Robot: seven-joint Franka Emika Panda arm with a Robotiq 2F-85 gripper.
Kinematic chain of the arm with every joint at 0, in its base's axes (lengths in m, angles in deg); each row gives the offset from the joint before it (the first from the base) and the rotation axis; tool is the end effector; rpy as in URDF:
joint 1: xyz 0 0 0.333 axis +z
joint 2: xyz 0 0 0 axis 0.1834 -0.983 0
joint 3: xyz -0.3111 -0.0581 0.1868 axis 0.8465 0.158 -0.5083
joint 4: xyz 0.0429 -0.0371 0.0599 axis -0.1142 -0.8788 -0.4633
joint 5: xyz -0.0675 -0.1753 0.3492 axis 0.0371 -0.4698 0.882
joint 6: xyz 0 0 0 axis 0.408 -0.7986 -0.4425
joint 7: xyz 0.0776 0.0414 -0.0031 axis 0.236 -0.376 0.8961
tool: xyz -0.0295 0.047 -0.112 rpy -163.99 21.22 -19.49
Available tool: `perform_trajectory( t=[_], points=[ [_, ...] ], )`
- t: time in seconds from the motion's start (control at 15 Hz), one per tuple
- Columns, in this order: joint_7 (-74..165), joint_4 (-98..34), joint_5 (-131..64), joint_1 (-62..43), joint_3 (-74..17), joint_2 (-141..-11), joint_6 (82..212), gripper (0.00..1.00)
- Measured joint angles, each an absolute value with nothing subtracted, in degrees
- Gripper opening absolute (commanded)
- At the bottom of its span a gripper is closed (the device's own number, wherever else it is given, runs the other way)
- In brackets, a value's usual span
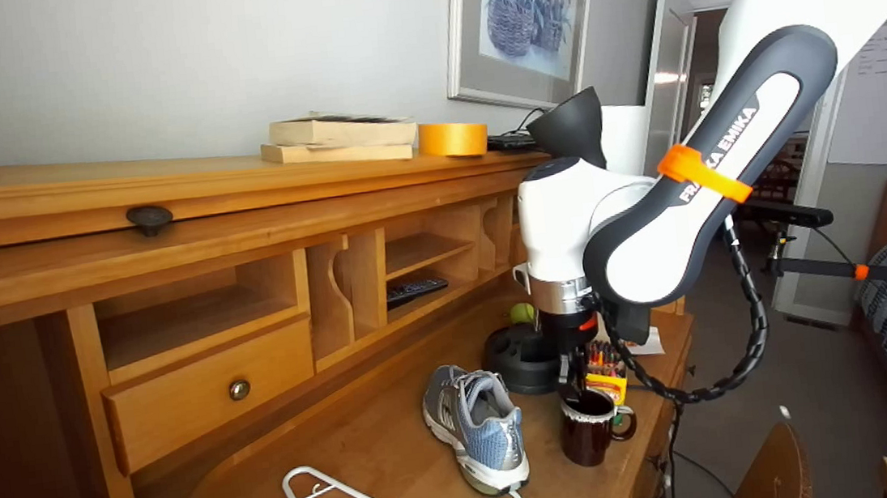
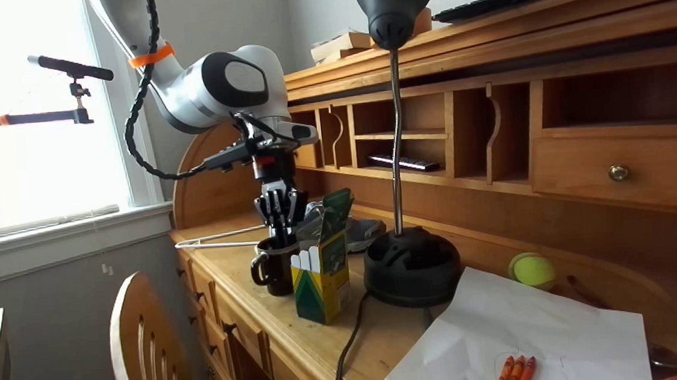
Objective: Remove the crayon from the mug and put it in the box.
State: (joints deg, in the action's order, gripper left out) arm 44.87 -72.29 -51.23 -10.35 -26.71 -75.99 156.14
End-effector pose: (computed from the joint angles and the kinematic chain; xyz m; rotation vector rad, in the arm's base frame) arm 0.5243 -0.0534 0.2374 2.9066 0.1665 -0.1540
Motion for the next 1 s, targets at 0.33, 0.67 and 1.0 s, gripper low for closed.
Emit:
perform_trajectory(
  t=[0.33, 0.67, 1.0],
  points=[
    [43.5, -71.6, -52.7, -9.8, -26.1, -76.6, 156.3, 0.26],
    [42.7, -71.2, -53.5, -9.7, -25.9, -77.1, 156.4, 0.05],
    [42.1, -71.1, -54.0, -9.6, -25.9, -77.2, 156.4, 0.00]
  ],
)
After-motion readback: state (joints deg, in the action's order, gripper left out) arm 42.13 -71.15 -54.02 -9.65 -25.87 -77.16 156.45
